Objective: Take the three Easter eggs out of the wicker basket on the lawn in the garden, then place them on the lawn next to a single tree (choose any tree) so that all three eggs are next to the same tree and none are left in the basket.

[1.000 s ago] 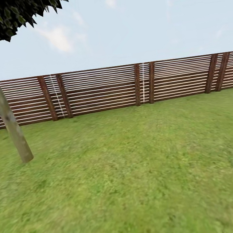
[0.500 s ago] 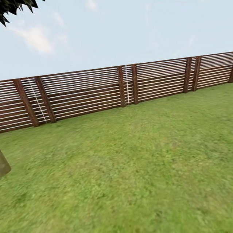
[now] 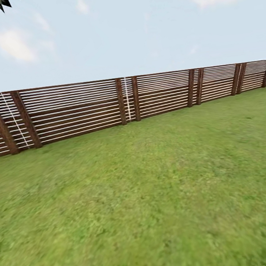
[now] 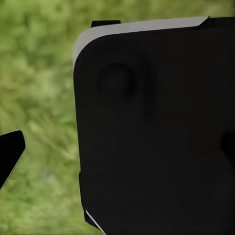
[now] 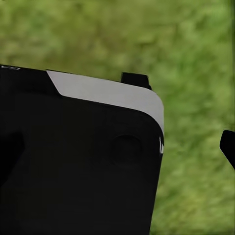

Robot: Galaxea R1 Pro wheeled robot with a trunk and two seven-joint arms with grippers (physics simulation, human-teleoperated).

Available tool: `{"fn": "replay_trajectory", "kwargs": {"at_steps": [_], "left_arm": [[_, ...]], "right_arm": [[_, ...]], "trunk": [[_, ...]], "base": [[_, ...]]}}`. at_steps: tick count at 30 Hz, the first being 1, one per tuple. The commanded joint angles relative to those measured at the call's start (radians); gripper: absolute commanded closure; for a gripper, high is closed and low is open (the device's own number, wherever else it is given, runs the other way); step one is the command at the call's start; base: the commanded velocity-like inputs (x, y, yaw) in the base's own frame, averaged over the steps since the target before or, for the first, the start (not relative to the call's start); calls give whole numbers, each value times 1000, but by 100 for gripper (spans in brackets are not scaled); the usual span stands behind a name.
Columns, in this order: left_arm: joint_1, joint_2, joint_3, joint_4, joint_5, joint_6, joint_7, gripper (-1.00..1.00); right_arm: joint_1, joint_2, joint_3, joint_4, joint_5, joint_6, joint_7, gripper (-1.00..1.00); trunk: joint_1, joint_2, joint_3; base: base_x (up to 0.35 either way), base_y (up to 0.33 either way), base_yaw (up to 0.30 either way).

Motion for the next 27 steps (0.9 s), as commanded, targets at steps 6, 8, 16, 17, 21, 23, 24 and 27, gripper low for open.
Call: {"fn": "replay_trajectory", "kwargs": {"at_steps": [6,8,16,17,21,23,24,27], "left_arm": [[1,0,0,-2,-2,-1,-2,-100],[1,0,0,-2,-2,-1,-2,-100],[1,0,0,-2,-2,-1,-3,-100],[1,0,0,-2,-2,0,-3,-100],[1,0,-2,-2,-2,0,-3,-100],[1,0,-2,-2,-2,0,-3,-100],[1,0,-2,-2,-2,0,-3,-100],[1,0,-1,-2,-2,0,-3,-100]], "right_arm": [[-1,0,2,1,9,-2,0,-100],[-1,0,2,1,9,-2,0,-100],[-1,0,3,1,9,-2,0,-100],[-1,0,3,1,9,-2,0,-100],[-1,0,3,1,9,-2,0,-100],[-1,0,2,1,9,-2,0,-100],[-1,0,2,1,9,-2,0,-100],[-1,0,3,1,9,-2,0,-100]], "trunk": [[0,0,1],[0,0,2],[0,0,5],[0,0,6],[0,0,7],[0,0,8],[0,0,8],[0,0,10]], "base": [[2,0,-286],[0,0,-286],[37,0,-286],[250,0,-286],[301,0,-286],[335,0,-286],[337,0,-286],[340,0,-286]]}}
